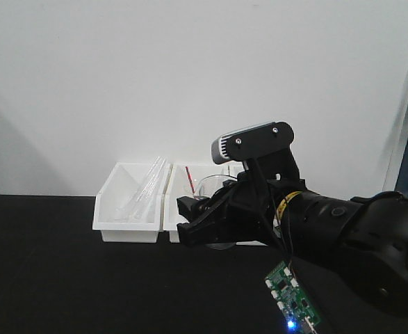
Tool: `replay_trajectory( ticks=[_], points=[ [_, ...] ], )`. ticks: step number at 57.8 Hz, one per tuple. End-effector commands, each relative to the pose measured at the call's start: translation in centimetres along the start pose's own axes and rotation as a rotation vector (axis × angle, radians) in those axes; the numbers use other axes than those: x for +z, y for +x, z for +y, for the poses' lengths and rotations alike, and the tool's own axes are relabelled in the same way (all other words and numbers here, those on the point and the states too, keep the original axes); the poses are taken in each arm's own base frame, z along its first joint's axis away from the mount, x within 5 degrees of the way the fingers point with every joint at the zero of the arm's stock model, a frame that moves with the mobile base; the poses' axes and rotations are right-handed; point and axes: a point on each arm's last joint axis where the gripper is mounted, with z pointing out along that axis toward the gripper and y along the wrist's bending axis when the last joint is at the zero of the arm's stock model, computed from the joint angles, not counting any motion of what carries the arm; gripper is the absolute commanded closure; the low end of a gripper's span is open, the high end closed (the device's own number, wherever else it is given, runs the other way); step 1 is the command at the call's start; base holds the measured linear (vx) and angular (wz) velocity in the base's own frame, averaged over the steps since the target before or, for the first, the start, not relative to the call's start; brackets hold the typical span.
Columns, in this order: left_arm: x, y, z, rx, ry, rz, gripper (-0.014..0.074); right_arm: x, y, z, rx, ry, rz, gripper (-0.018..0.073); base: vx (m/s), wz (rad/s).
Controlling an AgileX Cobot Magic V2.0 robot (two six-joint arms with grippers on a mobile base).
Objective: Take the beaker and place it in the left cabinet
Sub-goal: 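Lift the beaker with the right gripper and hold it up, then hold the beaker in the right gripper while driving to the cabinet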
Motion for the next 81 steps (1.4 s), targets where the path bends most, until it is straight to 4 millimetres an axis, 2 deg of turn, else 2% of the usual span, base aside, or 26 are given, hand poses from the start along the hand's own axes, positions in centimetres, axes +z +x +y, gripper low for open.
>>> replay_trajectory(
  ticks=[1,32,81],
  points=[
    [-0.13,-0.26,0.0,-0.006,-0.007,-0.077,0.0595,-1.62,-2.91,-0.13,-0.004,-0.011,-0.152,0.0564,0.0,0.0],
    [-0.13,-0.26,0.0,-0.006,-0.007,-0.077,0.0595,-1.62,-2.91,-0.13,-0.004,-0.011,-0.152,0.0564,-0.05,0.04],
    [-0.13,-0.26,0.0,-0.006,-0.007,-0.077,0.0595,-1.62,-2.91,-0.13,-0.004,-0.011,-0.152,0.0564,-0.21,0.1]
  ],
)
